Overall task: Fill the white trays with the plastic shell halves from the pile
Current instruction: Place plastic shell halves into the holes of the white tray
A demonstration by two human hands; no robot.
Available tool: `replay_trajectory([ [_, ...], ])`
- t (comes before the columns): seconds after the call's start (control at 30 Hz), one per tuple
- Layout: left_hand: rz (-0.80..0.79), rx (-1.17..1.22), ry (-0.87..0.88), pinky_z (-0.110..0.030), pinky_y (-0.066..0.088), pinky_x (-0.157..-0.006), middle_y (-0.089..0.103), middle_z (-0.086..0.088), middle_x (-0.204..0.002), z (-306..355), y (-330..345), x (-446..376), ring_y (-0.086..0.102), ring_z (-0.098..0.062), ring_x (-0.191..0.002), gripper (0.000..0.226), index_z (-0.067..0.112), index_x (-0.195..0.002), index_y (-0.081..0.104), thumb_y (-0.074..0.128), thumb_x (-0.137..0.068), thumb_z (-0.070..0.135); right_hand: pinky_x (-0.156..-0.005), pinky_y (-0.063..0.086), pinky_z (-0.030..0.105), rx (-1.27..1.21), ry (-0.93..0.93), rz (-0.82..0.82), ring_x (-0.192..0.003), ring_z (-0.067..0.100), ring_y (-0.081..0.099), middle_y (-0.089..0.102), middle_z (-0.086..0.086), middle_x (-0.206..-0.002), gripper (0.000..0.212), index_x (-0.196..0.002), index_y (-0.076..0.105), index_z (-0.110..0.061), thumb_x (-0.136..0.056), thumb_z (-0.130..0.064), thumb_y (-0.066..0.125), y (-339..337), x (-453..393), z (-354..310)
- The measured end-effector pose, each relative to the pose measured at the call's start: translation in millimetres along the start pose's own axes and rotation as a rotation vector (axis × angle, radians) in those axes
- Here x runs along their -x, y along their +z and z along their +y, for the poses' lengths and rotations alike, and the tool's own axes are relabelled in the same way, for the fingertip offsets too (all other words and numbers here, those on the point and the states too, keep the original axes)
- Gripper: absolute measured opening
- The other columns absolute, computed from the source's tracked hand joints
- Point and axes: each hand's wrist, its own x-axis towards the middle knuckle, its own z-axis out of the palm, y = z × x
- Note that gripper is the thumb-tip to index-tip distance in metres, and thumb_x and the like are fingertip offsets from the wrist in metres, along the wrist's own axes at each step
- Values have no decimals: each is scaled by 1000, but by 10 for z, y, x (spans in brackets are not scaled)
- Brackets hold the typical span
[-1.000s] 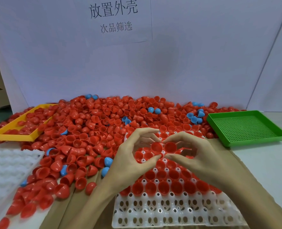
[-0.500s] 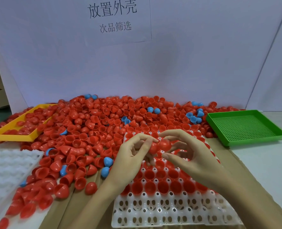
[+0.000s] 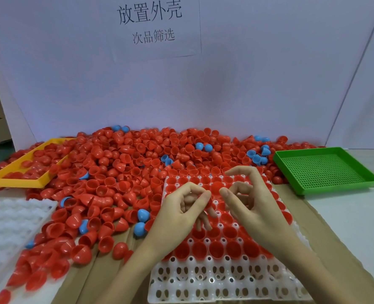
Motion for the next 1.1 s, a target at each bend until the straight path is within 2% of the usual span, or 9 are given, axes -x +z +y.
replay_trajectory([
  [0.13, 36, 93, -47, -28, 57, -62, 78, -15, -89, -19, 10, -11, 76, -34, -72, 21, 13, -104, 70, 67, -100, 34, -52, 49, 26, 165, -59, -9, -57, 13, 60, 64, -2, -86, 28, -114, 52, -30, -96, -39, 71, 32, 20, 16],
  [0.27, 13, 91, -5, -28, 61, -73, 78, -10, -95, -27, 26, -11, 79, -32, -83, 20, 21, -104, 73, 63, -103, 38, -56, 54, 23, 321, -90, 16, -68, 15, 69, 66, -12, -95, 22, -111, 61, -36, -95, -28, 75, 56, 34, 24],
  [0.43, -23, -140, 89, -33, 61, -90, 78, 4, -109, -54, -32, -15, 76, -20, -103, 29, 27, -117, 76, 51, -109, 40, -62, 60, 31, 343, -50, 63, -73, 14, 73, 71, -14, -93, 18, -103, 70, -28, -95, -13, 74, -9, 8, -10],
  [0.53, 5, -236, 97, -37, 61, -85, 78, 8, -106, -57, -107, -33, 74, -17, -104, 30, 27, -114, 76, 49, -109, 38, -60, 53, 14, 417, -16, -9, -72, 5, 71, 71, -20, -90, 19, -100, 71, -33, -95, -15, 75, -235, -43, -68],
  [0.63, 134, -307, 69, -37, 60, -84, 78, 10, -97, -79, -230, -73, 73, -11, -97, 31, 25, -102, 78, 49, -108, 36, -64, 56, 24, 495, 62, -82, -71, 9, 68, 71, -16, -89, 24, -98, 73, -40, -95, -17, 75, -564, -60, -71],
  [0.77, 247, -427, 75, -28, 55, -90, 77, 16, -91, -97, -355, -113, 71, -4, -92, 34, 26, -91, 78, 51, -108, 33, -62, 53, 22, 547, 90, -42, -68, 13, 66, 70, -12, -87, 27, -96, 74, -38, -92, -12, 78, -940, 189, -33],
  [0.87, 253, -459, 76, -27, 55, -86, 77, 18, -91, -85, -353, -117, 71, -6, -88, 34, 27, -88, 78, 51, -108, 34, -59, 49, 16, 624, 120, -36, -67, 14, 66, 71, -15, -85, 28, -96, 73, -40, -92, -12, 78, -1148, 458, -25],
  [0.97, 258, -492, 101, -24, 50, -86, 76, 21, -90, -74, -335, -107, 69, 3, -91, 33, 28, -88, 78, 53, -108, 33, -60, 47, 14, 705, 154, -35, -66, 13, 66, 69, -19, -85, 25, -96, 73, -37, -92, -12, 77, -1267, 667, -20],
  [1.1, 320, -606, 180, -5, 43, -84, 74, 17, -93, -107, -398, -113, 66, 4, -97, 26, 26, -89, 77, 57, -106, 27, -61, 46, 13, 754, 166, -105, -69, 12, 64, 67, -23, -91, 28, -96, 72, -42, -93, -14, 76, -1323, 772, -65],
])
